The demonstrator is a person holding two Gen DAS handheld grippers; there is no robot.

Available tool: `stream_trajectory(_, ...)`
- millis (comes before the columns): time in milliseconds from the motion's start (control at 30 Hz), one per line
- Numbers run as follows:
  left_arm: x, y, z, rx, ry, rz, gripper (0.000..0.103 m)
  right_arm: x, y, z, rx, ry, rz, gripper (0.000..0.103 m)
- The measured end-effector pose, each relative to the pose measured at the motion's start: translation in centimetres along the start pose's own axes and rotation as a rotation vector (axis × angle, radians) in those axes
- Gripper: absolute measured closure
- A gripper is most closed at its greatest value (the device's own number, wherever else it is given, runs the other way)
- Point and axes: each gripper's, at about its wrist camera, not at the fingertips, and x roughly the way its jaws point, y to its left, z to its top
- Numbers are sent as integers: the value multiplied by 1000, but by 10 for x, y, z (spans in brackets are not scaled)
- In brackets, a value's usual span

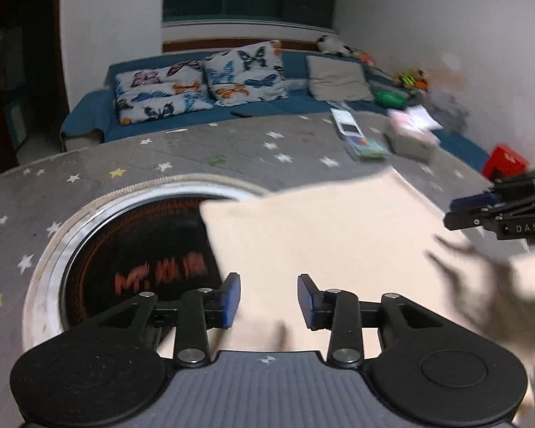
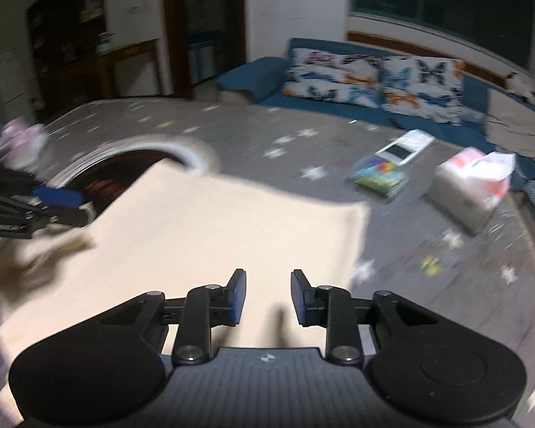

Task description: Fold clothes

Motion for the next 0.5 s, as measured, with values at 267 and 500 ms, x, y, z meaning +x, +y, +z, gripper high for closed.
stream_trajectory(267,5,-14,-29,37,26,95,63,-20,47,-43,-17,18,50,67)
stream_trajectory(500,-2,8,-35,-86,-22,117,95,-21,50,-55,38,-1,36,66)
